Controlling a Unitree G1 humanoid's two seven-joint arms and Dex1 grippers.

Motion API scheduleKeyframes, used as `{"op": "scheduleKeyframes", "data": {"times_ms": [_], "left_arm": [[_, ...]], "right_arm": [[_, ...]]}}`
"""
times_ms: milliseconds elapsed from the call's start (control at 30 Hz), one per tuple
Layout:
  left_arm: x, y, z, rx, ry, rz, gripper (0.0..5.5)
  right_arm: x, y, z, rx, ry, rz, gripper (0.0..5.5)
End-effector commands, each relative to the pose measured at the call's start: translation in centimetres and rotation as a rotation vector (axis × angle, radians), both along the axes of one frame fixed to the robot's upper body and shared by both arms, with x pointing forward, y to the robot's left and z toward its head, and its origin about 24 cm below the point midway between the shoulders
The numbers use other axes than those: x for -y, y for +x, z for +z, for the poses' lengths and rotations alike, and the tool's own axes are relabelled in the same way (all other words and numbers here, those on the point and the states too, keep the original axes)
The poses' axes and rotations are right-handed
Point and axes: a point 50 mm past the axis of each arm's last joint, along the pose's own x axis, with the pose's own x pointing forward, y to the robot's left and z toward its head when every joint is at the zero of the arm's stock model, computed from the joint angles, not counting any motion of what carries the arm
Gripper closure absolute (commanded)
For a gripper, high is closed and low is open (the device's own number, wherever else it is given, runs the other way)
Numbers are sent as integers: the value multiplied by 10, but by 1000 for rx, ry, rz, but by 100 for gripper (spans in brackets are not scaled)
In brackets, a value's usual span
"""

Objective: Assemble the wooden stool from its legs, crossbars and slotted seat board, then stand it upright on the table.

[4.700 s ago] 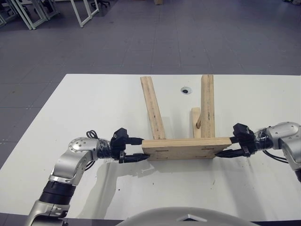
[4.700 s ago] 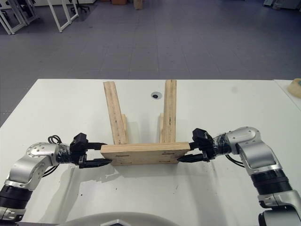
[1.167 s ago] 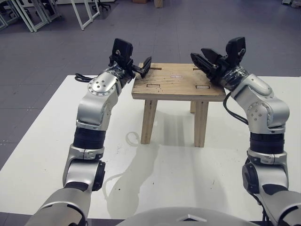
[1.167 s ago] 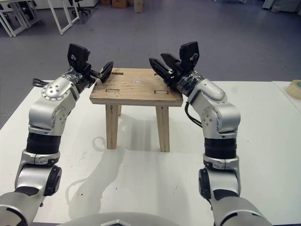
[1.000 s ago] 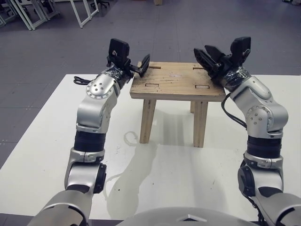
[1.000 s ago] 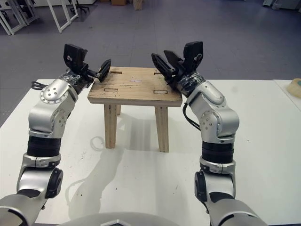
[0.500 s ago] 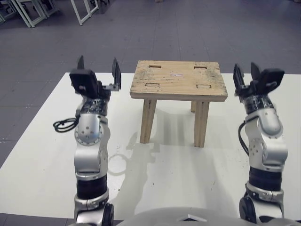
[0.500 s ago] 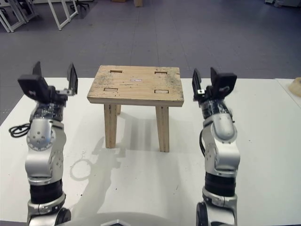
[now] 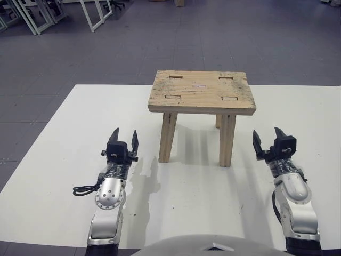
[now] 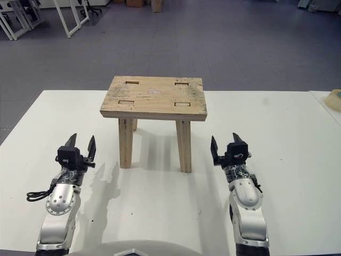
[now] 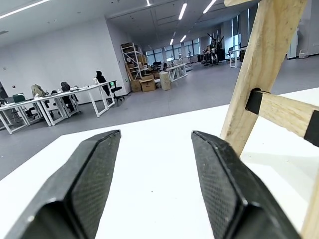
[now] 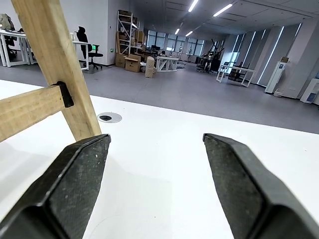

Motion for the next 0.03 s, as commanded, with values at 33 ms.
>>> {"op": "scheduleKeyframes", "data": {"times_ms": [33], "left_arm": [[0,-8,-5,-19,-24,39,286]], "right_arm": [[3,1,-4,-41,-48,35,207]]}}
